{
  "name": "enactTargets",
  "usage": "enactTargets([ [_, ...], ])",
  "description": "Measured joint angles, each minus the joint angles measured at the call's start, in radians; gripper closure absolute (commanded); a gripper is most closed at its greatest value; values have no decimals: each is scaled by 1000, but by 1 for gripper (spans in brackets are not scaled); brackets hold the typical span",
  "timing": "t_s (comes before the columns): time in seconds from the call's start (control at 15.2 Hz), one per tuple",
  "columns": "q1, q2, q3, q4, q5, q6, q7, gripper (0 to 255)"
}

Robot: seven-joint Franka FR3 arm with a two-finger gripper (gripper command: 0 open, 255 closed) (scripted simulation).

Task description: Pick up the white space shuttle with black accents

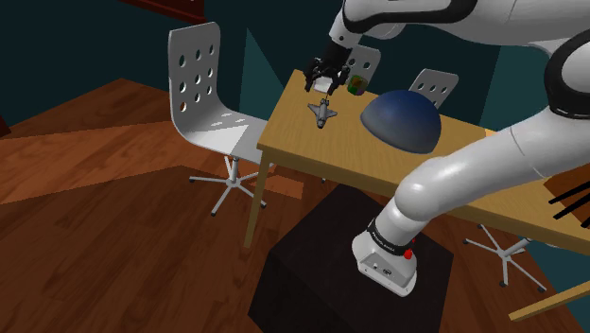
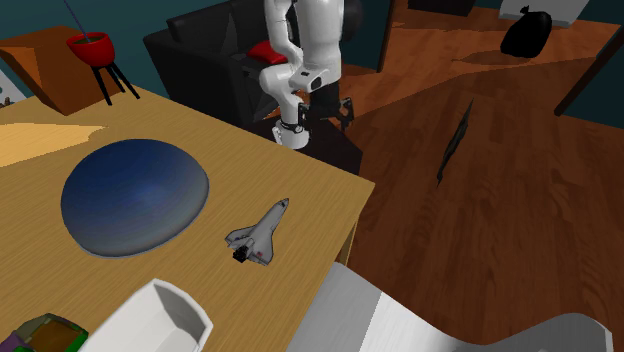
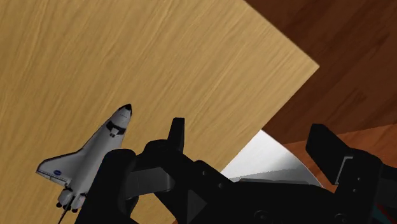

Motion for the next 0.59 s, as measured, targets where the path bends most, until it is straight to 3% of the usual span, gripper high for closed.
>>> enactTargets([
  [0.59, -84, 270, -69, 125, -24, 143, 71, 0],
])
